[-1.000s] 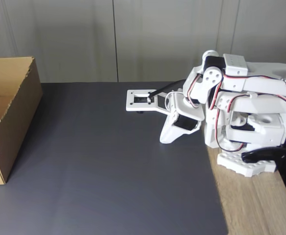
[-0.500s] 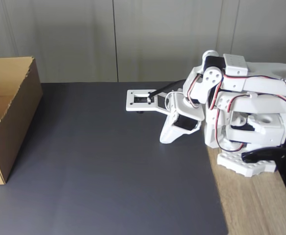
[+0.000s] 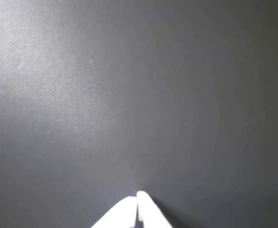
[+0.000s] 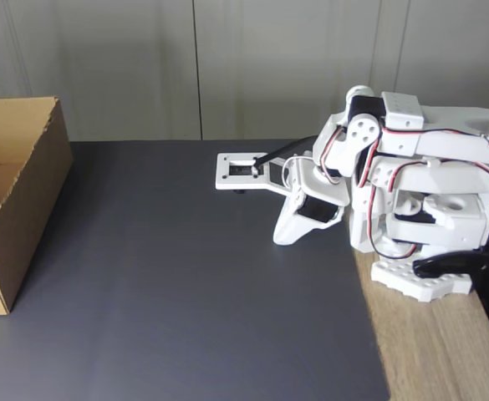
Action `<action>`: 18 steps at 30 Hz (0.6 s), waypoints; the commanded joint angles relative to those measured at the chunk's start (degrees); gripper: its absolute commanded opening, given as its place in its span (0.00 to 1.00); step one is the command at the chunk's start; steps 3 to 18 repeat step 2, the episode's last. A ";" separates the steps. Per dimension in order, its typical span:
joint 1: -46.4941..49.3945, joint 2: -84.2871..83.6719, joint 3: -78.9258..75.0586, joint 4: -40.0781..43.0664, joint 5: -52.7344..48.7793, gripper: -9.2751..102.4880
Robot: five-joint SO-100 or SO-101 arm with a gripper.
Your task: Grasp a ball and put it in the box.
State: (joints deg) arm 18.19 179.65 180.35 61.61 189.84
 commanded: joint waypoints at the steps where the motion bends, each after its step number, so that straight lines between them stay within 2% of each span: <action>1: 0.44 -0.26 0.00 0.18 -0.18 0.08; 18: 0.44 -0.26 0.00 0.18 -0.18 0.08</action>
